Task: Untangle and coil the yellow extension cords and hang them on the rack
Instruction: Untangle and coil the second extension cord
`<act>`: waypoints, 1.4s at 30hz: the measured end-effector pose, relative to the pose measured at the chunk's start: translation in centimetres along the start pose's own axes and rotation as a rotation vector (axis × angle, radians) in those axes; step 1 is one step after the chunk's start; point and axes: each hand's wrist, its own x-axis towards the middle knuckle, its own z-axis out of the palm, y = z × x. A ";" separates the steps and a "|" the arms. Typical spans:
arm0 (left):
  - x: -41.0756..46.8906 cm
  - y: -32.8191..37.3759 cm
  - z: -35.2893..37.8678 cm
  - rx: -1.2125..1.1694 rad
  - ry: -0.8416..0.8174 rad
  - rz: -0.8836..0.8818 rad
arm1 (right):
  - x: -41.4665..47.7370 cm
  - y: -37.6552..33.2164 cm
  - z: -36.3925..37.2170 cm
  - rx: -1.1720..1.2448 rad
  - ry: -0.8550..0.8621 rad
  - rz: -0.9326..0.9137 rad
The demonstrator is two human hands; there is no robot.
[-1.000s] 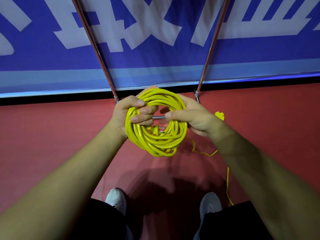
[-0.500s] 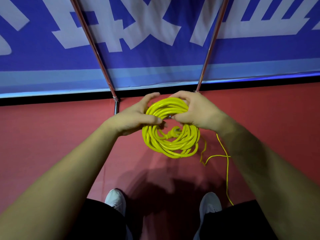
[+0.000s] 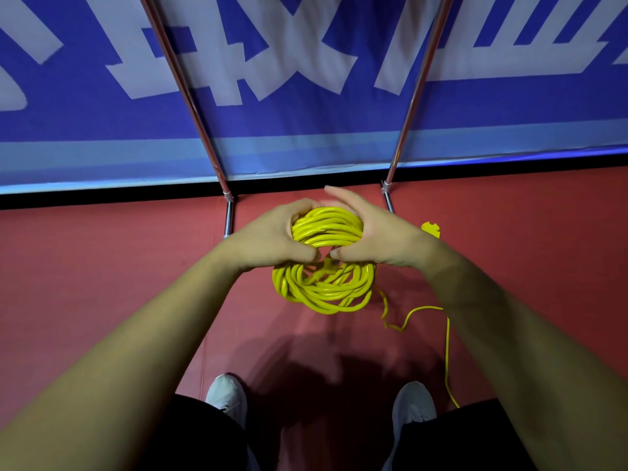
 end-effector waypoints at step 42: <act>-0.7 0.7 -1.6 -0.178 0.062 -0.043 | -0.3 -1.4 -1.2 0.216 -0.053 -0.048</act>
